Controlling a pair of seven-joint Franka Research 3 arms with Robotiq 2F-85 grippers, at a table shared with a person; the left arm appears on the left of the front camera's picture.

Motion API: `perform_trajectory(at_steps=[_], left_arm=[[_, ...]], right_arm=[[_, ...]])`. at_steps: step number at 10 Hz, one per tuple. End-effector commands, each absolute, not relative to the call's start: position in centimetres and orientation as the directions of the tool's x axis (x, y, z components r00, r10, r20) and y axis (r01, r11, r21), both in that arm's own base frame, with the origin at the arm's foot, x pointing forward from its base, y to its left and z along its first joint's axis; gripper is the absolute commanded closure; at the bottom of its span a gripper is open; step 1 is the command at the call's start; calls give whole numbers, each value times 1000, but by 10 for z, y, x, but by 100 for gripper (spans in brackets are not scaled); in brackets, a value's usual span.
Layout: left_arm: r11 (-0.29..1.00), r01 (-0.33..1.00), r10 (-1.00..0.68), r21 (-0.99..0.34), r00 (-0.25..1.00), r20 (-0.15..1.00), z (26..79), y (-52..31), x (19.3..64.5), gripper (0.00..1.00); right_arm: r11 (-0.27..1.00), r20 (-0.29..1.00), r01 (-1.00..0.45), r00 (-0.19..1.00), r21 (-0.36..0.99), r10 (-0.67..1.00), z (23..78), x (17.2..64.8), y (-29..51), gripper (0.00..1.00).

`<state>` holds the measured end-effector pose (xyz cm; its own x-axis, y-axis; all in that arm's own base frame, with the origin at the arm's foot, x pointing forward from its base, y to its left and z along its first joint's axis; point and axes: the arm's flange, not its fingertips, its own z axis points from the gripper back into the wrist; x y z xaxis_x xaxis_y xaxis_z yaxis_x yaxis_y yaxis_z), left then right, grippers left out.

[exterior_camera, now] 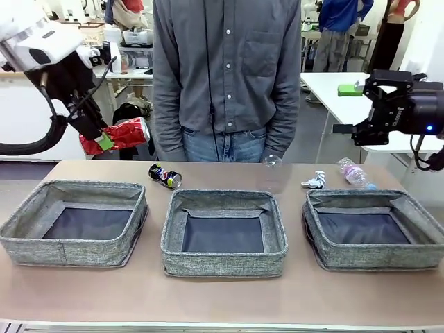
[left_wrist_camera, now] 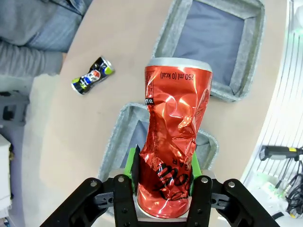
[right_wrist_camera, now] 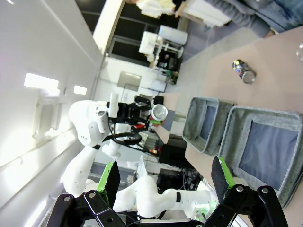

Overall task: Sort the waste into the appropriate baskets.
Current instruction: Pick up the waste item pointed out by the person.

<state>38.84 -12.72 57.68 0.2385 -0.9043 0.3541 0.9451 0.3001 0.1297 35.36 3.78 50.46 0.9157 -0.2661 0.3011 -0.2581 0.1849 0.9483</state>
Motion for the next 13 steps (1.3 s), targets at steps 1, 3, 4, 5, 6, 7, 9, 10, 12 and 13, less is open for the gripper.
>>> perform_trajectory(at_steps=[1,3,4,5,6,7,9,10,12,13], left_arm=[[390,917,-869,78,339,361,604,-154,382,56],[561,819,-729,-119,557,397,643,-221,382,56],[644,734,-650,-214,673,354,658,-254,381,56],[715,663,-591,-223,743,314,675,-290,376,56],[746,630,-573,-214,772,274,690,-318,370,56],[807,569,-523,-159,814,253,707,-340,366,56],[868,490,-470,-80,862,188,750,-362,365,56],[905,424,-415,-27,895,162,776,-366,372,56],[921,390,-390,17,919,64,800,-370,372,56],[901,434,-433,-15,901,30,810,-367,365,56]], right_arm=[[159,290,-254,914,954,-284,509,356,40,0],[159,290,-254,914,954,-284,509,356,40,0],[159,290,-254,914,954,-284,509,356,40,0],[159,290,-254,914,954,-284,509,356,40,0],[159,290,-254,914,954,-284,509,356,40,0],[159,290,-254,914,954,-284,509,356,40,0],[159,290,-254,914,954,-284,509,356,40,0],[159,290,-254,914,954,-284,509,356,40,0],[159,290,-254,914,954,-284,509,356,40,0],[159,290,-254,914,954,-284,509,356,40,0]])
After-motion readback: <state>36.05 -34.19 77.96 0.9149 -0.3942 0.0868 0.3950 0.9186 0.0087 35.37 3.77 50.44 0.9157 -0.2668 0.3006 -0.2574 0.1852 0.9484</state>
